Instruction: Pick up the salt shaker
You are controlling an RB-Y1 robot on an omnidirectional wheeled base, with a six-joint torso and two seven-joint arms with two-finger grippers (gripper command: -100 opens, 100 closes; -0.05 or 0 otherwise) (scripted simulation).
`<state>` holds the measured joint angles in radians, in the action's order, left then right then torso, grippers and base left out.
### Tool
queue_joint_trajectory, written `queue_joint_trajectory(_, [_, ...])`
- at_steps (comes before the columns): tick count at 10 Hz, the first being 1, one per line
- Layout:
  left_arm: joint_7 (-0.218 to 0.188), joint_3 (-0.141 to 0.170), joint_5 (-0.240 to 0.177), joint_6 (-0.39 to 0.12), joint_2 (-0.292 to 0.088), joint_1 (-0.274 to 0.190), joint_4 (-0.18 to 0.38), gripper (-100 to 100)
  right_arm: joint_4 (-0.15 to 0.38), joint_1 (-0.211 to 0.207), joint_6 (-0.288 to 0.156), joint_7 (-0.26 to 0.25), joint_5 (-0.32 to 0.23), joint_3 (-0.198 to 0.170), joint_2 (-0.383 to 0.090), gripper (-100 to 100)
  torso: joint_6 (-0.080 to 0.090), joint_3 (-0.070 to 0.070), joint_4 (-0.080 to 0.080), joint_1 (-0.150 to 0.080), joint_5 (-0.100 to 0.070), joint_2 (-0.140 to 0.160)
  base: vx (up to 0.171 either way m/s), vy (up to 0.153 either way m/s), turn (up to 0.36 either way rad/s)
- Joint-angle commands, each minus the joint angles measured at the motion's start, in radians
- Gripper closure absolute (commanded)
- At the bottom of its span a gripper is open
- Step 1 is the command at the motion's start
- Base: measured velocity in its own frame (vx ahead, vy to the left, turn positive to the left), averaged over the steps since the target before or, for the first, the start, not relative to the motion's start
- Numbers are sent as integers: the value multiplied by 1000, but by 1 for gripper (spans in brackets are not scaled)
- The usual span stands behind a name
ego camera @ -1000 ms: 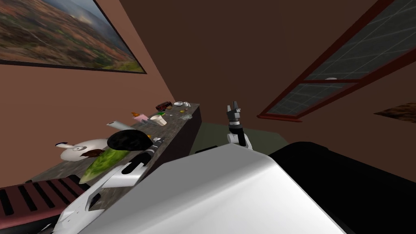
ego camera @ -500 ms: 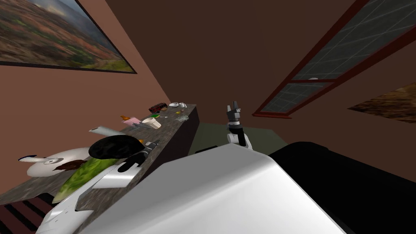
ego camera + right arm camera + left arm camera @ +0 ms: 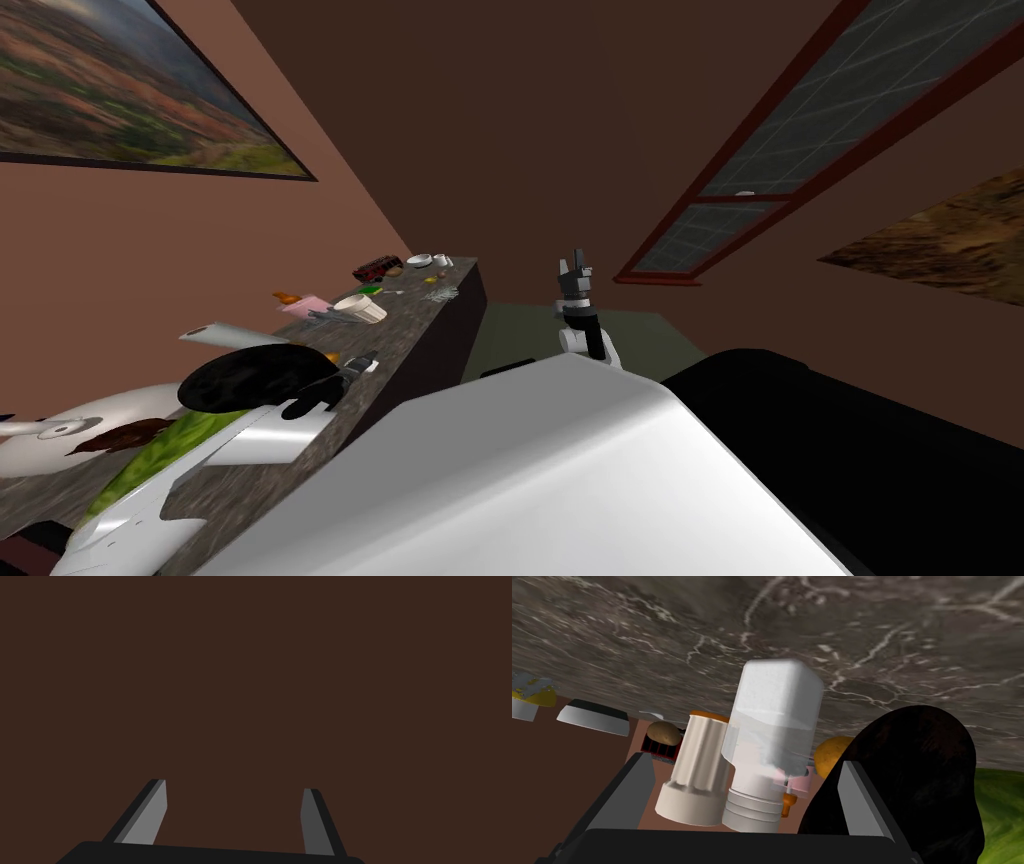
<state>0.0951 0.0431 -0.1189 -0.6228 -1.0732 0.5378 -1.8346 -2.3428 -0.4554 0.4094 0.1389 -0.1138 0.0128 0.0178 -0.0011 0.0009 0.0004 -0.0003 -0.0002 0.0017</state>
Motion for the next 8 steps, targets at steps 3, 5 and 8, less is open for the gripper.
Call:
queue_joint_trajectory(3, [5,-6,10,12,16,-10,32,-100,0,0,0,0,0,0,0,0,0,0,0,0,0,0,8,5,-28])
queue_joint_trajectory(5, [10,-13,19,28,33,-21,64,-100,0,0,0,0,0,0,0,0,0,-2,-1,2,1,-3,48,39,-55])
queue_joint_trajectory(8, [8,-9,16,20,27,-16,52,100,0,0,0,0,0,0,0,0,1,-1,0,0,1,-1,8,8,1])
